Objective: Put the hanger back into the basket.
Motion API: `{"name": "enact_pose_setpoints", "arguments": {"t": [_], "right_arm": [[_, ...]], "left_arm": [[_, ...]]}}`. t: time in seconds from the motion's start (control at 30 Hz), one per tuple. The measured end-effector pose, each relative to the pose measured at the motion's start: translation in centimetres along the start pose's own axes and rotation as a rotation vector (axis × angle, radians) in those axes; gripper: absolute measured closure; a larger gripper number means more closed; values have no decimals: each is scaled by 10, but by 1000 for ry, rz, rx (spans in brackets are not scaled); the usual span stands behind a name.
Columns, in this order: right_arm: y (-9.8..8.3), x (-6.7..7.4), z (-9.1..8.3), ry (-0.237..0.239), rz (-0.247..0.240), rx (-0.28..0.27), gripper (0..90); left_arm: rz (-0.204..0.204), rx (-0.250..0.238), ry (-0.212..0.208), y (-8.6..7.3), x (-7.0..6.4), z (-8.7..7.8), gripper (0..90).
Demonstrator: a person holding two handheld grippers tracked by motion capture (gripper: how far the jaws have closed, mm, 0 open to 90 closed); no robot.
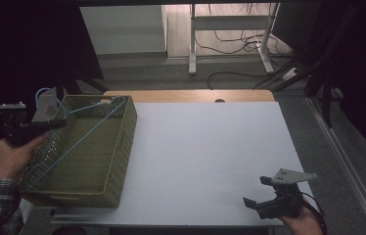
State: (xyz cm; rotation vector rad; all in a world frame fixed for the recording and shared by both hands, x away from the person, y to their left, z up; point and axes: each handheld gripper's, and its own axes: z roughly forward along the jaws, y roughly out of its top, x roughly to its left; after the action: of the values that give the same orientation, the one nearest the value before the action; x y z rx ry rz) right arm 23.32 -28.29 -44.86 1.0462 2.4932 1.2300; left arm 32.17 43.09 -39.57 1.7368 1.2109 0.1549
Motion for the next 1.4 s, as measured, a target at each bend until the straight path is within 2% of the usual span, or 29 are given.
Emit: {"name": "enact_pose_setpoints", "arguments": {"t": [0.07, 0.23, 0.47, 0.5, 0.67, 0.73, 0.8, 0.87, 0.93, 1.03, 1.07, 1.1, 1.13, 1.17, 1.23, 1.3, 1.4], "right_arm": [[0, 1, 1, -1, -3, 3, 28], [0, 1, 1, 0, -4, 7, 29], [-1, 1, 4, 2, -4, 19, 29], [-1, 1, 5, 3, -4, 21, 29], [-2, 2, 7, 6, -8, 29, 31], [-2, 2, 7, 8, -11, 33, 31], [-2, 2, 7, 9, -12, 33, 31], [-2, 1, 6, 7, -10, 29, 31], [-2, 1, 5, 4, -6, 25, 31], [-1, 1, 4, 2, -6, 15, 31], [-1, 1, 3, 0, -9, 13, 30], [-1, 2, 3, -1, -9, 11, 29], [-1, 2, 3, -3, -10, 9, 28], [-1, 2, 3, -3, -10, 9, 28], [0, 2, 1, -12, -4, -2, 25], [0, 2, 0, -19, -5, -9, 22], [-1, 1, -2, -41, 8, -17, 16]], "left_arm": [[8, 14, 0, -5, 3, 9, 873], [5, 23, -6, -15, 10, 19, 873], [0, 61, 23, -33, 19, 35, 872], [4, 79, 24, -35, 20, 37, 872], [26, 151, 69, -34, 19, 44, 870], [31, 173, 107, -34, 19, 46, 867], [30, 169, 144, -34, 18, 45, 855], [17, 152, 183, -33, 15, 39, 750], [29, 146, 215, -31, 9, 34, 644], [45, 103, 196, -29, -5, 25, 488], [63, 74, 163, -28, -18, 20, 407], [63, 74, 163, -28, -18, 20, 367], [74, 61, 134, -27, -25, 19, 325], [90, 55, 112, -27, -34, 18, 325], [132, 52, 85, -28, -53, 18, 244], [178, 51, 67, -30, -73, 19, 212], [224, 45, 30, -34, -99, 23, 148]]}}
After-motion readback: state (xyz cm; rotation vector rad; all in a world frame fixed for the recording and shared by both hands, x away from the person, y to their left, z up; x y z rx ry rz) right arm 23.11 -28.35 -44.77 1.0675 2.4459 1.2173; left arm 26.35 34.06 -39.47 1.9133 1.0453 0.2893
